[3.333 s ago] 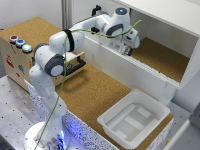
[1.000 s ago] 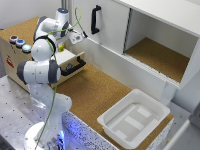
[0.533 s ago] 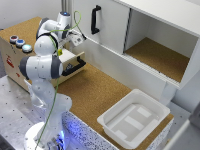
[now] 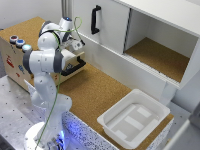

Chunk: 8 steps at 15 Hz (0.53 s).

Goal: Go towards the drawer and store the yellow object

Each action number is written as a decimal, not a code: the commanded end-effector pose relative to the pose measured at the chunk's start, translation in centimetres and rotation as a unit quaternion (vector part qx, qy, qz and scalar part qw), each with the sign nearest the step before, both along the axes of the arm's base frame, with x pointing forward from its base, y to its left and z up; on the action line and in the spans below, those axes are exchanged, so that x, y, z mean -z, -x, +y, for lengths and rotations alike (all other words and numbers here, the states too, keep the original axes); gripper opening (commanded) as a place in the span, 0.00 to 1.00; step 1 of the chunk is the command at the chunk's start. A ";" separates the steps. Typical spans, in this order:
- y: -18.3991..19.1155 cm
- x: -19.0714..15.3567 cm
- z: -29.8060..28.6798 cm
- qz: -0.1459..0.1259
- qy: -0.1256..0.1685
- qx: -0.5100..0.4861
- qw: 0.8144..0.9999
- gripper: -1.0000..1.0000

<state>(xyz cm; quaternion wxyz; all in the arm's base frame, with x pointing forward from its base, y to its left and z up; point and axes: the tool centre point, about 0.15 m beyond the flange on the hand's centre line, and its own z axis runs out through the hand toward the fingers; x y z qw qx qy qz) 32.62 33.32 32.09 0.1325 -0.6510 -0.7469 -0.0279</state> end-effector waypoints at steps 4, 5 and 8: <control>-0.2 -3.7 0.3 -0.017 -0.085 0.020 0.996 1.00; -0.1 -5.2 -0.4 -0.020 -0.097 0.015 0.995 1.00; 0.7 -8.8 -2.0 -0.046 -0.104 -0.015 0.993 1.00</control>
